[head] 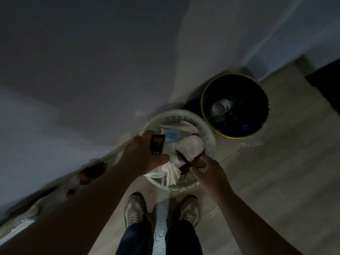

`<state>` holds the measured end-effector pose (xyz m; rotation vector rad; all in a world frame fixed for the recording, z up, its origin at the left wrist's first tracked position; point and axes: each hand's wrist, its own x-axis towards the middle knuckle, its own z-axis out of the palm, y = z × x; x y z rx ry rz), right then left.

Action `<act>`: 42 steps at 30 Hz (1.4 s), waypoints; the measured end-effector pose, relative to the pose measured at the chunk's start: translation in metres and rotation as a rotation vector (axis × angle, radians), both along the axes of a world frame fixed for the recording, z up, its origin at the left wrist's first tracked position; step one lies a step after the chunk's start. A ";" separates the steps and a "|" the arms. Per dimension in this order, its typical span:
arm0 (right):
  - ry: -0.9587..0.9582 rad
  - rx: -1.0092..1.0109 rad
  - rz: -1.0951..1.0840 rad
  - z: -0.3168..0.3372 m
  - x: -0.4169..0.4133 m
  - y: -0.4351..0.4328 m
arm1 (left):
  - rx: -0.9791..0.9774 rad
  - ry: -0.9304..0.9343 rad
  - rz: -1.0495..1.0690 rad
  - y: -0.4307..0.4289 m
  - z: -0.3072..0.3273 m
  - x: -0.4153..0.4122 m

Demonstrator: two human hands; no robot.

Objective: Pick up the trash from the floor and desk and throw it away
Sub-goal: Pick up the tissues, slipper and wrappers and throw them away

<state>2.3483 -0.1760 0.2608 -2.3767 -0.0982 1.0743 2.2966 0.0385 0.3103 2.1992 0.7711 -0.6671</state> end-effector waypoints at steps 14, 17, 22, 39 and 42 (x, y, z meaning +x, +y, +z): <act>0.055 -0.039 -0.098 0.015 0.003 -0.032 | 0.104 0.138 -0.204 -0.010 -0.027 0.032; 0.085 -0.056 -0.100 0.027 0.000 -0.035 | 0.150 0.120 -0.283 -0.012 -0.017 0.023; 0.063 -0.092 -0.012 0.064 -0.005 -0.037 | 0.142 0.111 -0.367 -0.014 0.017 0.012; -0.467 -0.165 0.239 0.444 0.086 -0.016 | 0.287 -0.352 -0.698 0.024 0.415 0.079; -0.660 -0.105 0.210 0.554 0.102 -0.011 | 0.353 -0.522 -0.687 0.024 0.516 0.096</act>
